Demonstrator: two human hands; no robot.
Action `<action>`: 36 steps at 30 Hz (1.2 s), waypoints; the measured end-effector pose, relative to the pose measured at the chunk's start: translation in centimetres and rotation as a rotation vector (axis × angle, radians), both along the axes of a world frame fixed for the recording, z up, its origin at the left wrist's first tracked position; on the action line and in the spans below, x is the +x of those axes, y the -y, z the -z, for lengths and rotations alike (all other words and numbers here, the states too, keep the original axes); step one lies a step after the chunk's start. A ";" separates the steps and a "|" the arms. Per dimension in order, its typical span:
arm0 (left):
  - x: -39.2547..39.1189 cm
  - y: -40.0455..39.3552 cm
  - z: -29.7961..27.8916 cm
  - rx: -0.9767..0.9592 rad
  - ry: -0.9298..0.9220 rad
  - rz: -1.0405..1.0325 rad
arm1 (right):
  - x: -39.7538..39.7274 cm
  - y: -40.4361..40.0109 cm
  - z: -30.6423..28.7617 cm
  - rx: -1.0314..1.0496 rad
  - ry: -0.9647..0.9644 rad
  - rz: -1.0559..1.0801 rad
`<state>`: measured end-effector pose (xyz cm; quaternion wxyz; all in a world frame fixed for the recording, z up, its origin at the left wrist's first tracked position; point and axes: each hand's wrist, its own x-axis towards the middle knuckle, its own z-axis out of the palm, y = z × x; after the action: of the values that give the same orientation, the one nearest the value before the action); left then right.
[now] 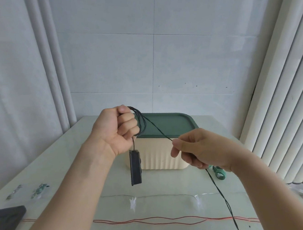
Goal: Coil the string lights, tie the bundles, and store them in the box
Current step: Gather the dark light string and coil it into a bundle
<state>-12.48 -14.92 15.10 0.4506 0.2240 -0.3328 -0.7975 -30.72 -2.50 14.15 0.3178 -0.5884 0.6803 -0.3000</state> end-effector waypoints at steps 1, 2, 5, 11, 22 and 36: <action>-0.2 -0.1 0.0 0.009 -0.008 0.004 | 0.3 0.1 0.1 -0.023 -0.081 0.046; -0.3 -0.2 0.1 0.018 -0.016 0.007 | 0.6 0.3 0.3 -0.051 -0.181 0.087; -0.4 -0.4 0.3 0.020 -0.021 0.024 | 2.0 0.8 1.2 -0.136 -0.410 0.126; -1.4 -1.9 0.2 -0.084 0.114 0.144 | 3.7 0.4 1.6 -0.103 -0.615 -0.022; -3.5 -4.9 0.9 -0.525 0.470 0.403 | 4.0 -1.1 -0.4 -0.565 -0.316 0.223; -1.7 -2.8 1.1 -0.620 0.765 0.551 | -0.2 -1.0 -1.2 -0.037 -0.041 -0.026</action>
<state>-14.19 -12.15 13.98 0.1176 0.2591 -0.7375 -0.6125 -30.93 -1.49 15.33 0.2968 -0.6088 0.6735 -0.2962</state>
